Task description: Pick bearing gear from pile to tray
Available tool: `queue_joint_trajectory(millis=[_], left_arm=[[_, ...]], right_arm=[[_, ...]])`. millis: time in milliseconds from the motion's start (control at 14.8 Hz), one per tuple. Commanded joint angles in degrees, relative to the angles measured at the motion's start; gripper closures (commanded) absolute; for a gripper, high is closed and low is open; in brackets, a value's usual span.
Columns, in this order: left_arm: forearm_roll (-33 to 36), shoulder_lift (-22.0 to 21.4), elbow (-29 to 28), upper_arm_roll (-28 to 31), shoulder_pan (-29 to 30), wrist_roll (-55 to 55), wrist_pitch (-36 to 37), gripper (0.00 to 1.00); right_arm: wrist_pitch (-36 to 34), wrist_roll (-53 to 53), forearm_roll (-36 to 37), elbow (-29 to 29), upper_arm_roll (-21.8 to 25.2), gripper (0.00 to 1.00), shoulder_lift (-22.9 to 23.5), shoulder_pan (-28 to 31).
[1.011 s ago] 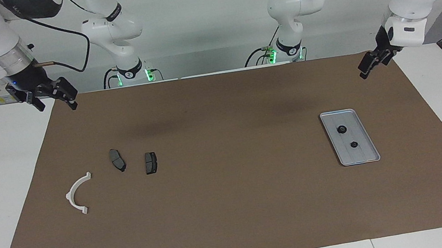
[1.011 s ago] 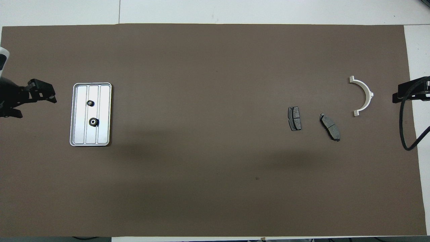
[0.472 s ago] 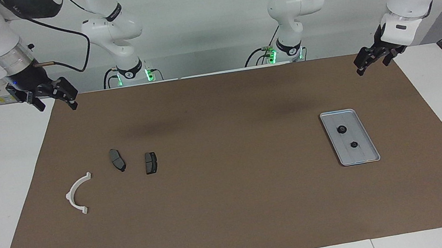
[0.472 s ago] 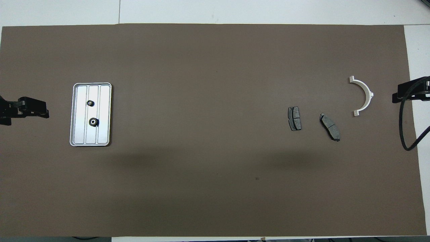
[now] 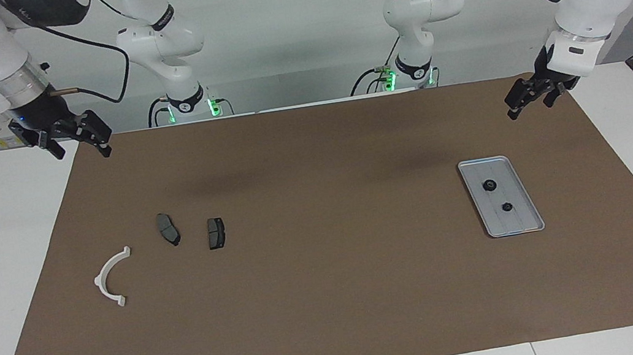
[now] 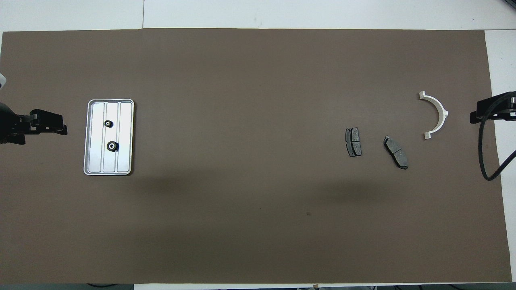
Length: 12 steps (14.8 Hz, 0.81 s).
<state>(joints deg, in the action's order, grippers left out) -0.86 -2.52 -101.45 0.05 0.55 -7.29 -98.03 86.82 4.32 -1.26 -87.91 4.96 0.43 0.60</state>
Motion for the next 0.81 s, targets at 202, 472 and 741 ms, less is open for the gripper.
queue_joint_trajectory(millis=[202,472,741], left_arm=[[-1.0,0.2,-0.7,-2.0,3.0,0.4,-3.1,0.0],[-1.0,1.3,-0.5,-2.4,3.1,0.4,-1.6,0.0],[-1.0,1.1,-0.5,-2.3,2.5,0.6,-0.8,0.0]], right_arm=[[-0.6,-0.6,-0.1,-1.1,-0.6,0.0,-1.2,0.7],[-0.6,-0.6,-0.1,-1.1,-0.6,0.0,-1.2,0.7],[-0.7,-0.6,-0.1,-1.1,-0.5,0.0,-1.2,0.7]])
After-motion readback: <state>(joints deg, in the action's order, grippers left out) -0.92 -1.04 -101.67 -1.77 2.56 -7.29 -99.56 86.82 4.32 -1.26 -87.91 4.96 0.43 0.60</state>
